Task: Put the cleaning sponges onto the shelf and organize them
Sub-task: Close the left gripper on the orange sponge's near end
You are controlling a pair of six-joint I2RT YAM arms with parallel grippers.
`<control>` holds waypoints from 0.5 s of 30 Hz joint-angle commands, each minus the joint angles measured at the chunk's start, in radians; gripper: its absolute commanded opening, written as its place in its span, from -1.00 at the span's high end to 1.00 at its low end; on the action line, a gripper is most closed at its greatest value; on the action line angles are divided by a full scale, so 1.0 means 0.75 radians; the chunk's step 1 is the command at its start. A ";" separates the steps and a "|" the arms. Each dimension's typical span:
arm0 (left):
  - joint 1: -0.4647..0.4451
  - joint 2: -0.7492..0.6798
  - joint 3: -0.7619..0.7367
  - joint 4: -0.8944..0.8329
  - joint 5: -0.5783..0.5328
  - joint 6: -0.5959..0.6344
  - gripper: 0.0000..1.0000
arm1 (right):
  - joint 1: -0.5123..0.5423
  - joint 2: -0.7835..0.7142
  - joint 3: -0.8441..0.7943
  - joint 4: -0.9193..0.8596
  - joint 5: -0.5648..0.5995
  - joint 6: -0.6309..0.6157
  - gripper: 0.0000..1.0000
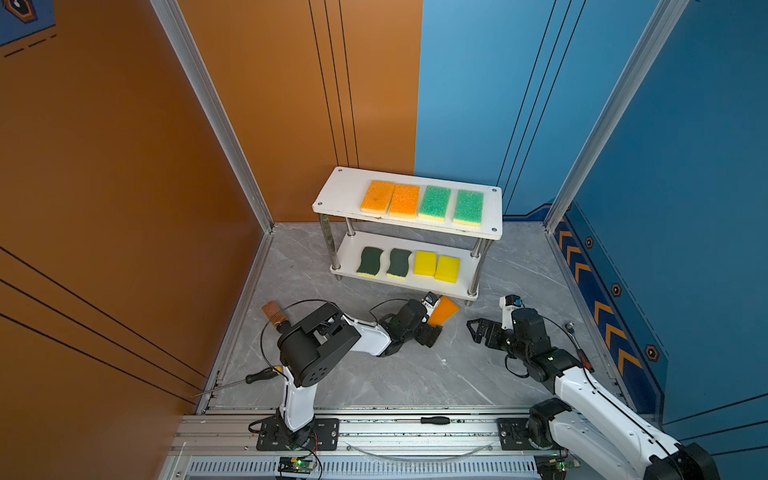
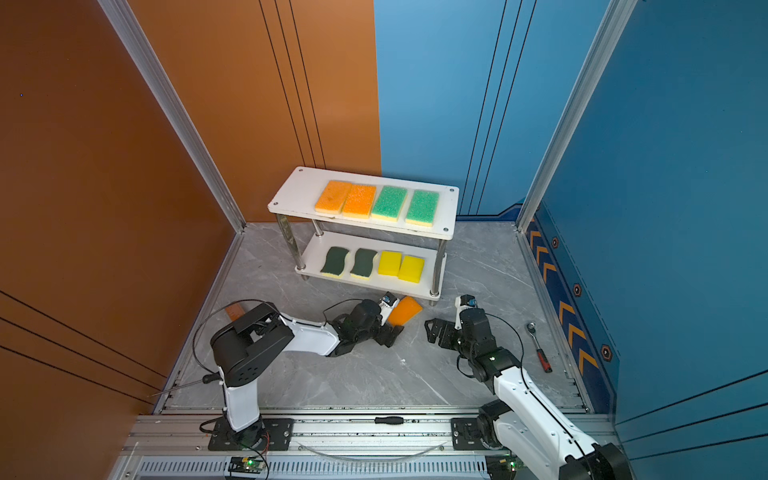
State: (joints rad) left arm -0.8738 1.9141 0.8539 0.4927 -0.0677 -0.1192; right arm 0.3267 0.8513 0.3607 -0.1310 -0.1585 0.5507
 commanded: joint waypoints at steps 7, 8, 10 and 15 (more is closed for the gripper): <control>-0.031 0.069 0.009 -0.118 -0.068 0.049 -0.89 | -0.008 -0.014 -0.015 -0.003 -0.022 0.012 -1.00; -0.032 0.073 0.011 -0.124 -0.075 0.054 -0.89 | -0.008 -0.014 -0.015 -0.002 -0.020 0.012 -1.00; -0.039 0.080 0.021 -0.139 -0.087 0.066 -0.90 | -0.010 -0.014 -0.015 -0.002 -0.019 0.013 -1.00; -0.042 0.088 0.025 -0.142 -0.090 0.067 -0.90 | -0.010 -0.020 -0.017 -0.003 -0.018 0.016 -1.00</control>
State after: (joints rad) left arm -0.8925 1.9358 0.8761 0.4870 -0.1127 -0.0937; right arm 0.3260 0.8513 0.3607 -0.1310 -0.1612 0.5507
